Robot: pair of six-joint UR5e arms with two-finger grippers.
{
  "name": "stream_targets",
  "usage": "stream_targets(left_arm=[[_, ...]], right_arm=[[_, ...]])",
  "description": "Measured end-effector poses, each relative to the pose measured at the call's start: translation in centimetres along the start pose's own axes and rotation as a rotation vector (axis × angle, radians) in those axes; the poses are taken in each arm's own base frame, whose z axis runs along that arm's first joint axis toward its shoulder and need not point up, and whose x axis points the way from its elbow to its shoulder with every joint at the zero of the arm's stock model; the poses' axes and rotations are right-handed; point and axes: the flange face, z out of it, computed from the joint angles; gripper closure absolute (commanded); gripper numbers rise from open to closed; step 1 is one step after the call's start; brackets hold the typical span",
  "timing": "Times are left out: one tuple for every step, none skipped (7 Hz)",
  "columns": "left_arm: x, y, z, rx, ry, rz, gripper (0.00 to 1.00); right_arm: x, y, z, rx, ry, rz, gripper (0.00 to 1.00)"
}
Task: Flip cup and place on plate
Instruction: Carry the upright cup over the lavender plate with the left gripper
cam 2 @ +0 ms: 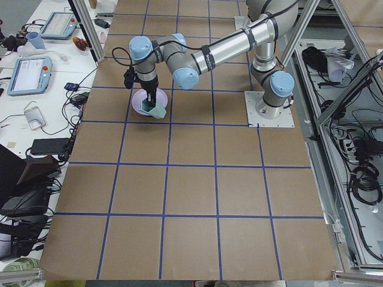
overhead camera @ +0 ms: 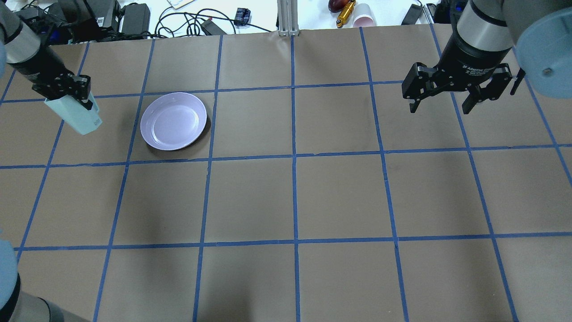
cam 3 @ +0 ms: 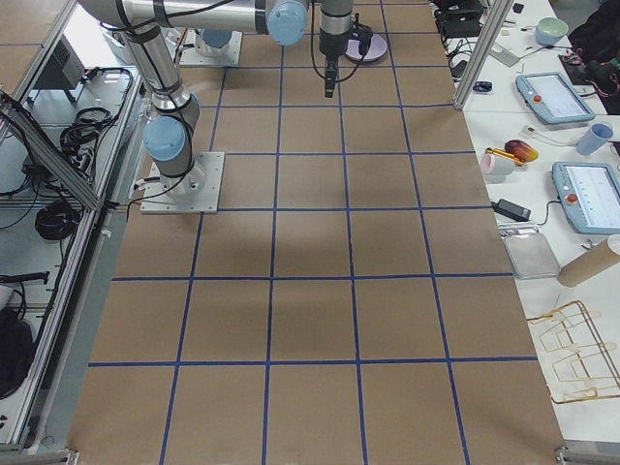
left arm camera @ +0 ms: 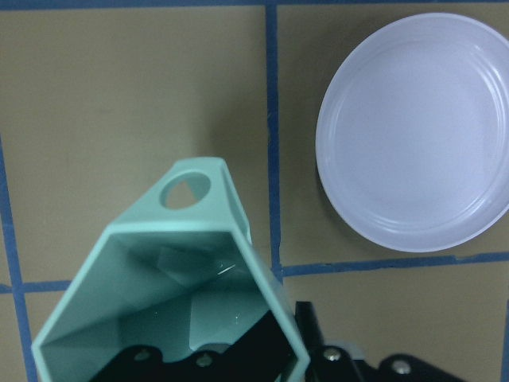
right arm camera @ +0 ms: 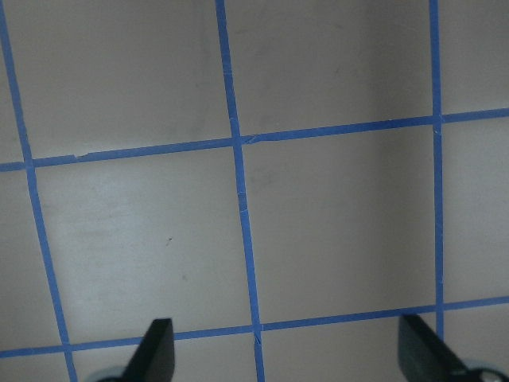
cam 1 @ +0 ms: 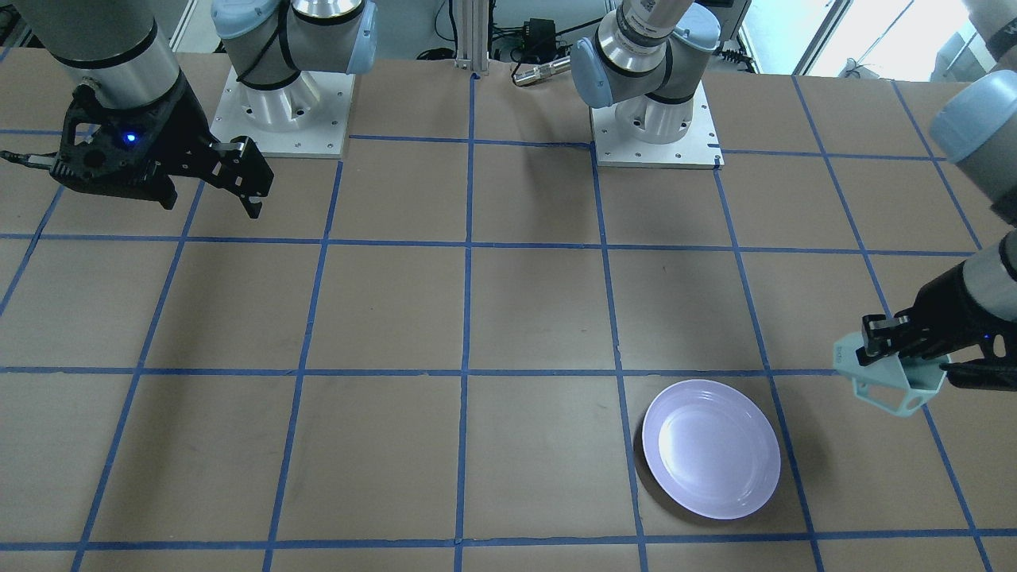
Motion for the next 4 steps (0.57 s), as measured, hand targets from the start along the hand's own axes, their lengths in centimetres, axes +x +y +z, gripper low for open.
stream_targets(left_arm=[[4.0,-0.9,0.1,0.033,-0.028,0.004,1.00],[7.2,-1.5,0.7,0.068,-0.042,0.012,1.00],[9.5,-1.8,1.5,0.105,-0.050,0.021,1.00],[11.1,-1.9,2.4,0.128,-0.054,0.033,1.00]], right_arm=[[0.0,0.0,0.0,0.000,0.000,0.000,0.00],[0.0,0.0,0.0,0.000,0.001,0.000,0.00],[0.0,0.0,0.0,0.000,0.001,0.000,0.00],[0.0,0.0,0.0,0.000,0.001,0.000,0.00]])
